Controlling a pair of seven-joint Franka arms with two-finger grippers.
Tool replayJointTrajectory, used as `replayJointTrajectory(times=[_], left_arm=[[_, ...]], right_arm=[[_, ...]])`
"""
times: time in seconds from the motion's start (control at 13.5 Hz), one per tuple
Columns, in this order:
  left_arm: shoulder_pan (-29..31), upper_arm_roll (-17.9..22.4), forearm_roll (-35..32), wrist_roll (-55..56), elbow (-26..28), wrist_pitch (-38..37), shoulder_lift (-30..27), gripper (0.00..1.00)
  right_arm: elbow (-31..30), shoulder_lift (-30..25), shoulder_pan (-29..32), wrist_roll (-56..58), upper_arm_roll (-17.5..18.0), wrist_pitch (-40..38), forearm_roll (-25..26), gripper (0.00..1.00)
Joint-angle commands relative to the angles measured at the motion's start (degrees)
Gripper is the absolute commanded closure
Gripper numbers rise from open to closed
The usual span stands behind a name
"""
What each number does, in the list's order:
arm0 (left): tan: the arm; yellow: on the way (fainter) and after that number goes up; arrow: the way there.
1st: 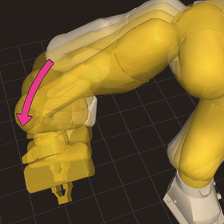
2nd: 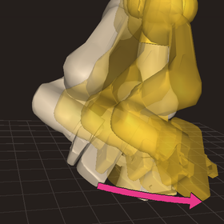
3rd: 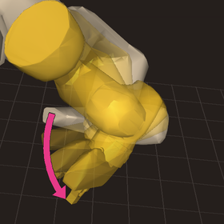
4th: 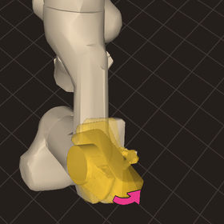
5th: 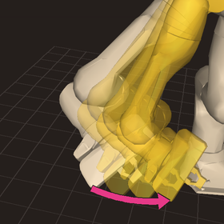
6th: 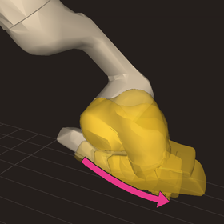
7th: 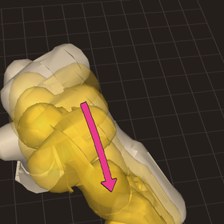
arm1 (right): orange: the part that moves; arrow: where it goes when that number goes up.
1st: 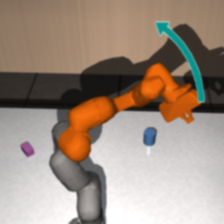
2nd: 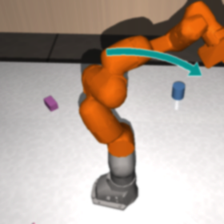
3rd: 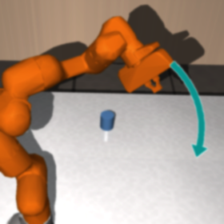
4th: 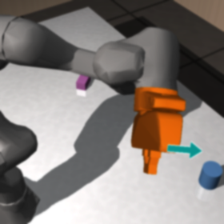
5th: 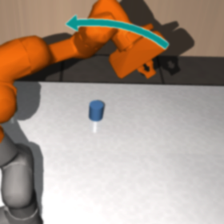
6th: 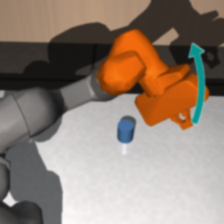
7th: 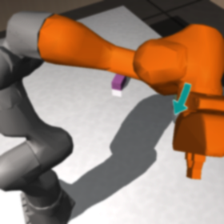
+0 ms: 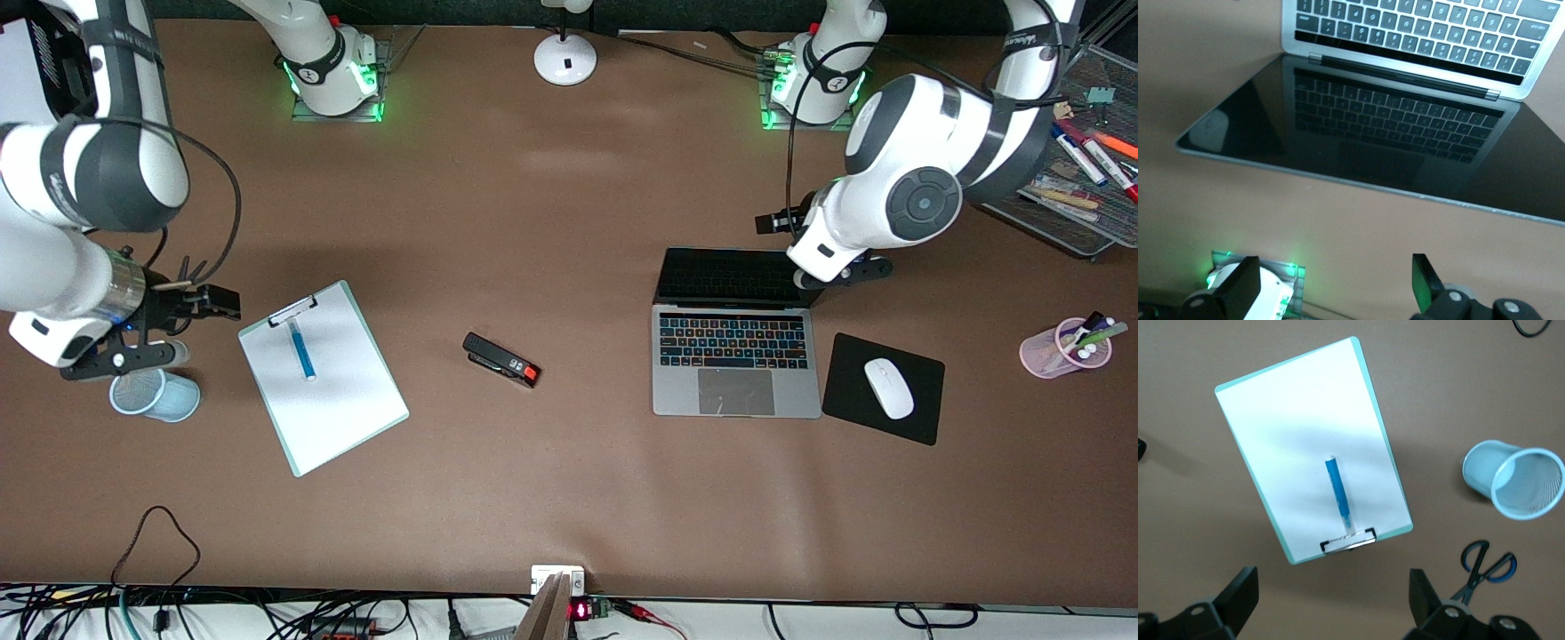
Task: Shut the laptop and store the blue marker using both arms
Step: 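Reach the left gripper to the laptop lid while the right gripper reaches the marker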
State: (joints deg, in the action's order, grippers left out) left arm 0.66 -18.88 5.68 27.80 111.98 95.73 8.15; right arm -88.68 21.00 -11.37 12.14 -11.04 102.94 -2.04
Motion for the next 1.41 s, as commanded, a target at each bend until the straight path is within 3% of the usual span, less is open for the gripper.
replayJointTrajectory(times=[0.0,0.67,0.96,1.34], left_arm=[[0.31,-1.24,1.18,-0.73,1.05,3.14,0.64,0.0],[0.13,-2.92,0.48,-5.21,1.93,7.8,3.54,0.0],[-0.57,-2.83,0.47,-6.97,1.23,12.1,5.21,0.0],[-0.48,-2.65,-1.45,-6.97,-4.56,13.7,9.95,0.0]], right_arm=[[0.35,2.81,0.12,2.01,0.23,1.99,-0.95,0.0],[0.27,13.62,-0.41,8.07,1.63,12.97,-1.39,0.0],[0.27,16.09,-0.23,13.43,2.69,13.94,-1.48,0.0],[0.18,19.16,0.21,14.49,2.78,17.81,-1.48,0.0]])
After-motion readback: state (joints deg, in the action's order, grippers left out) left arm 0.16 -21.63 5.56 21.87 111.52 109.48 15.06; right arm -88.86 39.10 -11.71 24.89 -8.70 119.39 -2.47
